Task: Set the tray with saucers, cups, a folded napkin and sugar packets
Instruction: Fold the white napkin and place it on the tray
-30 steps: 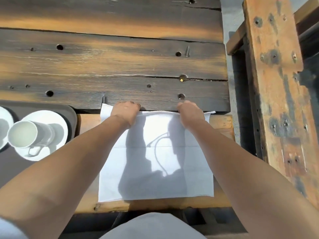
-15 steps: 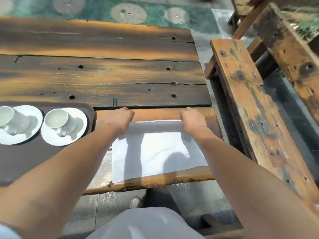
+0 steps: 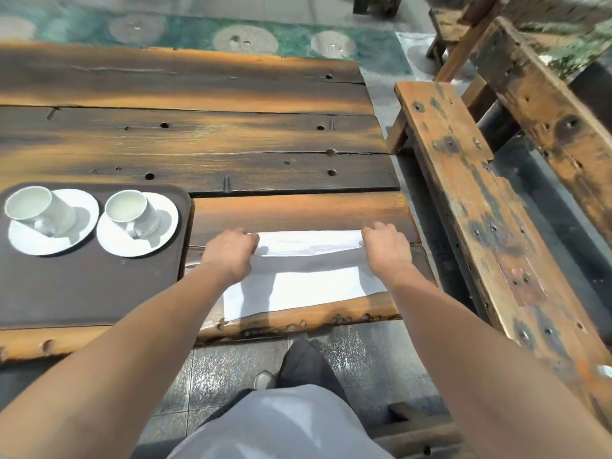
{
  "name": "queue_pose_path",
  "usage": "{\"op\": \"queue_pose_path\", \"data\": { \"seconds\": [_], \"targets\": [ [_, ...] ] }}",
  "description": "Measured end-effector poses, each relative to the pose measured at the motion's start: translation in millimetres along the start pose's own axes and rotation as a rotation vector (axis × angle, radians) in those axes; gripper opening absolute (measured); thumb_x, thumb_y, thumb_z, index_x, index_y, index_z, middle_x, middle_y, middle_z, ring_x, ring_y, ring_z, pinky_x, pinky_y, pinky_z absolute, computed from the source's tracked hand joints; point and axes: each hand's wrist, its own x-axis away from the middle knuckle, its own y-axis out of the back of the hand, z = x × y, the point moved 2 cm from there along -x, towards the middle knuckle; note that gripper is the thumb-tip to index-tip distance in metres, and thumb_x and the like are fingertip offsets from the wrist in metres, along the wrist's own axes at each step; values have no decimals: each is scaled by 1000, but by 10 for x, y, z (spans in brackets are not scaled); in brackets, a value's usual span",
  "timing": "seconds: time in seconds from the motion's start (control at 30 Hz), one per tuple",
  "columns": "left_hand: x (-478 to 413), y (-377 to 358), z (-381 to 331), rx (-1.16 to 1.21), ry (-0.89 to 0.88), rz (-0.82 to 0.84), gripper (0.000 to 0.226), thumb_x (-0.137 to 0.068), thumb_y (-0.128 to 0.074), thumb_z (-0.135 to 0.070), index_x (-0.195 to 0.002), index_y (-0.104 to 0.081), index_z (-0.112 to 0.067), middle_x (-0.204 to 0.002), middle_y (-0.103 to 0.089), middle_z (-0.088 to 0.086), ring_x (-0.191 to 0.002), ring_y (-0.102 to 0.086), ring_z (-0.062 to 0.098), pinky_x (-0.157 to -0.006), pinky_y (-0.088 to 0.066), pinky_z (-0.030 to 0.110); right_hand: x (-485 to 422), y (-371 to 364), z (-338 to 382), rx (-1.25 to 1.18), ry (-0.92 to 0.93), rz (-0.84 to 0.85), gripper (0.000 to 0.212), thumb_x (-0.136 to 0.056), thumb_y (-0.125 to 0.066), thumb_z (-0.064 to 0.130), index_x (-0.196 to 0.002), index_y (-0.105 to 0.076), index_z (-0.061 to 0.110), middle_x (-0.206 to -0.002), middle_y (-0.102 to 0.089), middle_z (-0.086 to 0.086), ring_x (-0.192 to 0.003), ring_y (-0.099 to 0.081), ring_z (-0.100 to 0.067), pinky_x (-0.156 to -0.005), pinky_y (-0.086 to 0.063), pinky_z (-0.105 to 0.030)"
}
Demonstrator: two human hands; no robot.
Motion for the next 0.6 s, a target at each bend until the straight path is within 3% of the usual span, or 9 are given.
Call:
{"op": "queue_pose_path", "data": {
  "seconds": [0.1, 0.3, 0.6],
  "targets": [
    [122, -166, -14, 10, 15, 23, 23, -78, -53, -2, -86, -48, -23, -93, -47, -2, -95, -51, 25, -64, -37, 31, 80, -110, 17, 23, 19, 26, 38, -84, -58, -5, -118, -61, 13, -115, -60, -9, -109, -52, -29, -87, -47, -39],
    [309, -530, -46, 28, 38, 72, 25, -79, -49, -1, -88, -48, -24, -91, -49, -3, -83, -44, 19, -60, -36, 31, 217, -379, 63, 27, 37, 100, 39, -84, -52, -6, -118, -59, 12, -114, -57, -9, -111, -51, -29, -89, -47, -39],
    [442, -859, -56, 49, 78, 131, 24, -79, -50, -2, -89, -49, -23, -92, -54, -2, -85, -48, 19, -67, -40, 32, 305, -742, 31, -17, -30, 250, 38, -83, -61, 3, -119, -58, 16, -114, -56, -6, -112, -49, -26, -88, -47, -37]
  ]
}}
